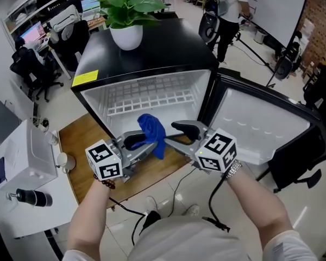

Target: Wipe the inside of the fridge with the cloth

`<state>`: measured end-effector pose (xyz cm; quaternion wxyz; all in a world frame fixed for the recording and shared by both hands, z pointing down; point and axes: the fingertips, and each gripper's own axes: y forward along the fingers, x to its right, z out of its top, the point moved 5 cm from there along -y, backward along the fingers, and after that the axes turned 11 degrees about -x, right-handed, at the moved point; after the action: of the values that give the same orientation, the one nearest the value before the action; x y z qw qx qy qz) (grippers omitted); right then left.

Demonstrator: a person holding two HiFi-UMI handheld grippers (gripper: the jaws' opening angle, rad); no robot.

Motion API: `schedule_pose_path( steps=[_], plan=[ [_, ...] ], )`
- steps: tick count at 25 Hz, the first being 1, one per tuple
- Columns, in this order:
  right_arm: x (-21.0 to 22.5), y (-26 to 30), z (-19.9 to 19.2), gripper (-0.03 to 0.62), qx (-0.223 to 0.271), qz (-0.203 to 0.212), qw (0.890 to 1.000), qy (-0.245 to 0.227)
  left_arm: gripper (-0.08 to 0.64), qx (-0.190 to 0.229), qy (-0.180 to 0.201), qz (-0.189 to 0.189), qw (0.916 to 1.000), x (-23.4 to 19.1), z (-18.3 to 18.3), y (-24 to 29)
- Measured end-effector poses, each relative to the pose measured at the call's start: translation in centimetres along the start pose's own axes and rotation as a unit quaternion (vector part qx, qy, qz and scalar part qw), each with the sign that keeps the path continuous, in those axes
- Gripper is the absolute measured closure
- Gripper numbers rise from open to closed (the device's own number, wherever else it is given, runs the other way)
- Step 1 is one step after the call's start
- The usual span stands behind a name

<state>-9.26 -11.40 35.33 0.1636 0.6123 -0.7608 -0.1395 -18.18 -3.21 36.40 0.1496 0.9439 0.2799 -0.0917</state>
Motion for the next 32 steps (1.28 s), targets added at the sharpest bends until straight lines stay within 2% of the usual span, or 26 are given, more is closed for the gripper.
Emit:
schedule_pose_path(
  steps=[4,8,14,19,22,25,28,32],
  plan=[
    [-1.0,1.8,0.2,0.373,-0.011,0.081,0.996,0.027,0.469,-0.001,-0.002,-0.022,0.9997,0.7,-0.1,-1.7],
    [-1.9,3.0,0.3,0.373,-0.011,0.142,0.988,0.053,0.469,-0.006,-0.012,-0.040,0.9991,1.1,-0.3,-3.2],
    [-3.6,4.2,0.9,0.373,0.000,0.233,0.969,0.085,0.469,-0.009,-0.037,-0.078,0.9962,1.3,-0.8,-5.0],
    [-4.9,5.1,1.6,0.387,0.002,0.283,0.955,0.091,0.469,-0.017,-0.041,-0.076,0.9961,1.2,-1.4,-5.9],
    [-5.2,5.7,1.8,0.459,-0.003,0.281,0.956,0.081,0.469,-0.025,-0.038,-0.061,0.9971,0.9,-1.9,-6.4],
    [-5.3,6.4,1.6,0.511,-0.012,0.261,0.963,0.065,0.465,-0.041,-0.029,-0.023,0.9985,0.2,-2.5,-6.8],
    [-5.2,7.6,1.1,0.531,-0.022,0.219,0.975,0.042,0.445,-0.061,-0.016,0.034,0.9974,-0.8,-3.5,-7.1],
    [-5.4,9.5,0.5,0.537,-0.027,0.159,0.987,0.006,0.394,-0.082,-0.010,0.101,0.9914,-2.6,-4.8,-7.9]
  ],
)
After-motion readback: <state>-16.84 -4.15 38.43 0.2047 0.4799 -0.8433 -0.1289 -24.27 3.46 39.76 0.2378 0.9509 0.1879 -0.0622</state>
